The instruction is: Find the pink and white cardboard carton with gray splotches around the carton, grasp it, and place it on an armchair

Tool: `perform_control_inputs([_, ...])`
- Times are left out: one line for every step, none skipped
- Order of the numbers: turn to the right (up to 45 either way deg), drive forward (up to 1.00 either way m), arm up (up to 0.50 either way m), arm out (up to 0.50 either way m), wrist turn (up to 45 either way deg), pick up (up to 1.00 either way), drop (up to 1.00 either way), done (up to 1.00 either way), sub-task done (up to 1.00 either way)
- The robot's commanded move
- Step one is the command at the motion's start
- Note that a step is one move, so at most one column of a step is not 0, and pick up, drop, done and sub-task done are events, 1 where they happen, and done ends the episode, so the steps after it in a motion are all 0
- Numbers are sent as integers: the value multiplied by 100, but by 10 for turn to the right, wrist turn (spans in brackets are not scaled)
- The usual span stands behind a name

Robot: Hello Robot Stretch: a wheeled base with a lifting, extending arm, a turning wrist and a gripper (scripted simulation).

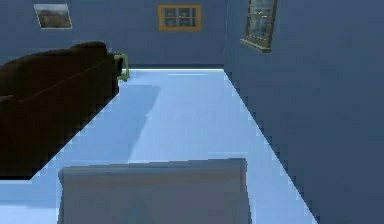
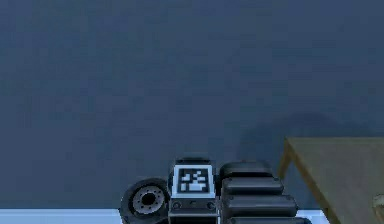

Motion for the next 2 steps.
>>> perform_control_inputs([-450, 0, 0, 0, 0, 0, 0, 0, 0])
perform_control_inputs([-390, 0, 0, 0, 0, 0, 0, 0, 0])
